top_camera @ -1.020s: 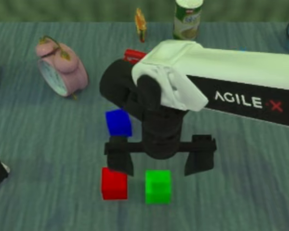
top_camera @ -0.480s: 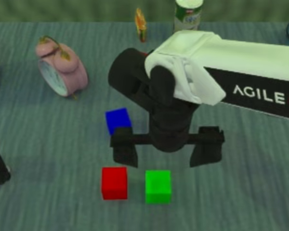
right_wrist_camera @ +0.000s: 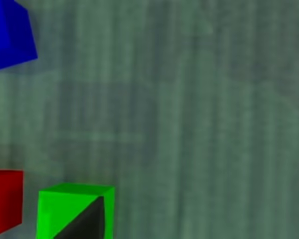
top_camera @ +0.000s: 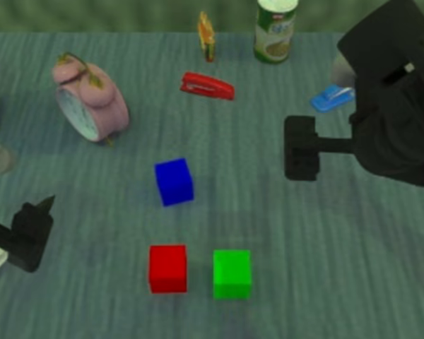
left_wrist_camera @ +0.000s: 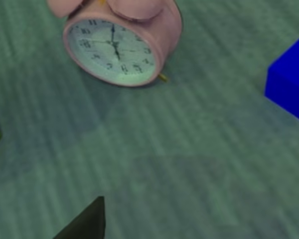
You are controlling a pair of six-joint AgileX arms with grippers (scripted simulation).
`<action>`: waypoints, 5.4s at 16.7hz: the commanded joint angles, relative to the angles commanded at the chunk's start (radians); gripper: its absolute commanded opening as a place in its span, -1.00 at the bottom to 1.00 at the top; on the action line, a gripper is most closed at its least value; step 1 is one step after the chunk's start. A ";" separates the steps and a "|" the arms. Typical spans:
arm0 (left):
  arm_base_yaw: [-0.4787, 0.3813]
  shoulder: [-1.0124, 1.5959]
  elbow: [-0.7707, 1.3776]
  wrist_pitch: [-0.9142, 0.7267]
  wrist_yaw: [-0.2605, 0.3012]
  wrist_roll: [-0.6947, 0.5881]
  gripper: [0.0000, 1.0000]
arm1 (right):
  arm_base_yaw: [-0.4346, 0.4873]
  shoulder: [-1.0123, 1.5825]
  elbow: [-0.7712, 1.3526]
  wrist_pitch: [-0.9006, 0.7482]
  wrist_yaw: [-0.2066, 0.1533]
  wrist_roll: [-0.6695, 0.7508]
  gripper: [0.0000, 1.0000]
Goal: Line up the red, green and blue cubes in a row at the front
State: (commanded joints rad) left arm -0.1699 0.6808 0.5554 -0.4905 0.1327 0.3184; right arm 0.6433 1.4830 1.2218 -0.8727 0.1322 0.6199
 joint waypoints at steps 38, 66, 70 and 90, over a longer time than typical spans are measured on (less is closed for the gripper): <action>-0.327 1.683 1.203 -0.475 -0.128 0.477 1.00 | -0.633 -1.483 -1.222 0.873 -0.132 -0.620 1.00; -0.314 1.654 1.259 -0.552 -0.124 0.471 -1.00 | -0.633 -1.483 -1.222 0.873 -0.132 -0.620 1.00; -0.309 1.614 1.345 -0.692 -0.126 0.475 -1.00 | -0.633 -1.483 -1.222 0.873 -0.132 -0.620 1.00; -0.817 1.594 1.424 -0.781 -0.131 0.270 -1.00 | -0.633 -1.483 -1.222 0.873 -0.132 -0.620 1.00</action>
State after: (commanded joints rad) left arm -0.9868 2.2748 1.9796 -1.2719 0.0014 0.5885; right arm 0.0100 0.0000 0.0000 0.0000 0.0000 0.0000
